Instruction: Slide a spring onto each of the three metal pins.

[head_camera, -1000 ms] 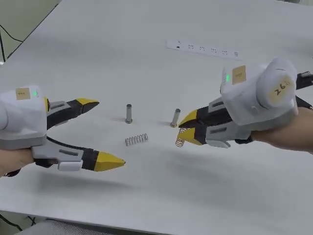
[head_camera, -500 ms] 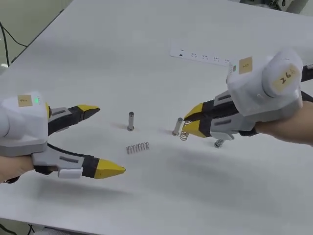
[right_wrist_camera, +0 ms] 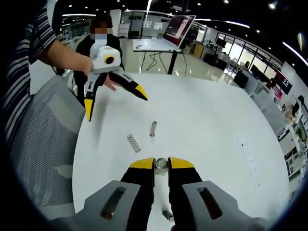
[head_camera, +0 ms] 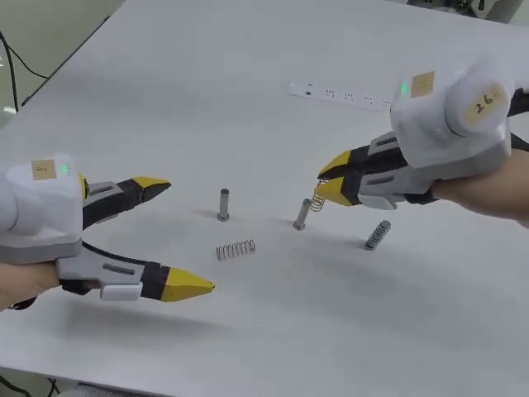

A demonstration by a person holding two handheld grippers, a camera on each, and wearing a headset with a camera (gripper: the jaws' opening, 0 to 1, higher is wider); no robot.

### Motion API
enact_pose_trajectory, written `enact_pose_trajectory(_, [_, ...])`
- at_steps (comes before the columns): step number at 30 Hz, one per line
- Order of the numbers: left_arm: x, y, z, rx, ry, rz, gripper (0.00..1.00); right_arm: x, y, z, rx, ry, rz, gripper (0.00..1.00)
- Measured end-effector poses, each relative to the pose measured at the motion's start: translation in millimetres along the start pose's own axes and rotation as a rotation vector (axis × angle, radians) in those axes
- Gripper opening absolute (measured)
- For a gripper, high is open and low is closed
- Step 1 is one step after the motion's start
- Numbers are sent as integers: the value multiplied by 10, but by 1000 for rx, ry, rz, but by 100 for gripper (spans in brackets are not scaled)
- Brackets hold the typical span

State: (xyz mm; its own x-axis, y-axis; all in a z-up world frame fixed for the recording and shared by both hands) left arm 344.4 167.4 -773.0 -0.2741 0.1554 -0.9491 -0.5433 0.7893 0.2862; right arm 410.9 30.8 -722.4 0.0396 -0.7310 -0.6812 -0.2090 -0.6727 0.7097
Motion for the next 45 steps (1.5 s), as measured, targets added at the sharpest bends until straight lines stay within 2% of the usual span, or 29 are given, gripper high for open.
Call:
enact_pose_trajectory(15, [6,36,11,-5,1,4,98,23,-120,-179,26,-51,1,7])
enact_pose_trajectory(28, [17,44,25,-7,4,8,98,94,-207,-185,26,-85,5,7])
enact_pose_trajectory(37, [21,49,31,-10,3,10,98,93,-241,-175,26,-77,6,7])
enact_pose_trajectory(45, [29,66,38,-15,3,12,98,161,-299,-168,27,-74,22,7])
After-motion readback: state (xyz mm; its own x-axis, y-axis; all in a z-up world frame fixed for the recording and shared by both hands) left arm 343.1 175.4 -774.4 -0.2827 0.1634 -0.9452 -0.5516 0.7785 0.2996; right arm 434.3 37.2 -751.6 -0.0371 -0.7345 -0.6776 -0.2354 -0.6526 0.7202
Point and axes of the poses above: the centre of the closed fingertips' face, and the gripper's own axes: y roughly backward along the fingers, z roughly to its left, x roughly out of its underside, the point moved 2 cm from there along y, roughly backward along the fingers
